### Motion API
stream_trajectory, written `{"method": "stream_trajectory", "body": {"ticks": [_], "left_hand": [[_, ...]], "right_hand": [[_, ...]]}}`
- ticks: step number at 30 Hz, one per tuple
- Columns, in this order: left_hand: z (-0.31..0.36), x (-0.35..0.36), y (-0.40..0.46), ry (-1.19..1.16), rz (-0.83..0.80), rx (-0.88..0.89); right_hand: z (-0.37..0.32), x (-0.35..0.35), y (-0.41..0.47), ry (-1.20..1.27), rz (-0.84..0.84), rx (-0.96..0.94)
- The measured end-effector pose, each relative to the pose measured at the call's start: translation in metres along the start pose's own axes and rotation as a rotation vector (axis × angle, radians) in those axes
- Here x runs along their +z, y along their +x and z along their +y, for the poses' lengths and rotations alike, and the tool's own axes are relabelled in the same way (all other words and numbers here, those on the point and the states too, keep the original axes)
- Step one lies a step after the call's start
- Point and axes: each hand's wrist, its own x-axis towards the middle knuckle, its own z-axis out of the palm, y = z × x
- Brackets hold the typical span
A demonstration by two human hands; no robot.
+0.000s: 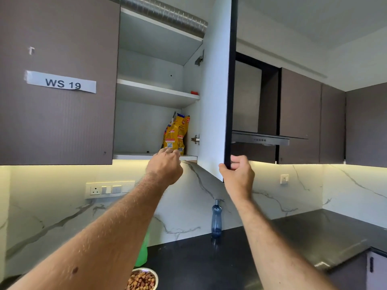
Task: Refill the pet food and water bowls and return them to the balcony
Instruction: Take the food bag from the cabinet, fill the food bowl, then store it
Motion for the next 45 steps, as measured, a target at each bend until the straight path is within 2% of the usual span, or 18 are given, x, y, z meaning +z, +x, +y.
{"method": "stream_trajectory", "body": {"ticks": [6, 15, 21, 30, 45], "left_hand": [[-0.054, -0.017, -0.007, 0.115, 0.001, -0.062], [-0.170, -0.034, -0.001, 0.162, 0.045, -0.122], [-0.235, -0.033, 0.008, 0.188, 0.050, -0.156], [-0.273, -0.001, 0.015, 0.152, -0.022, -0.160], [-0.312, 0.033, 0.026, 0.191, -0.002, -0.169]], "right_hand": [[-0.029, 0.076, -0.042, -0.064, -0.118, -0.153], [-0.066, 0.195, -0.084, -0.286, -0.143, -0.249], [-0.056, 0.250, -0.086, -0.218, -0.430, -0.236], [-0.038, 0.313, -0.065, -0.307, -0.739, -0.243], [0.003, 0.400, -0.034, -0.543, -1.004, -0.359]]}}
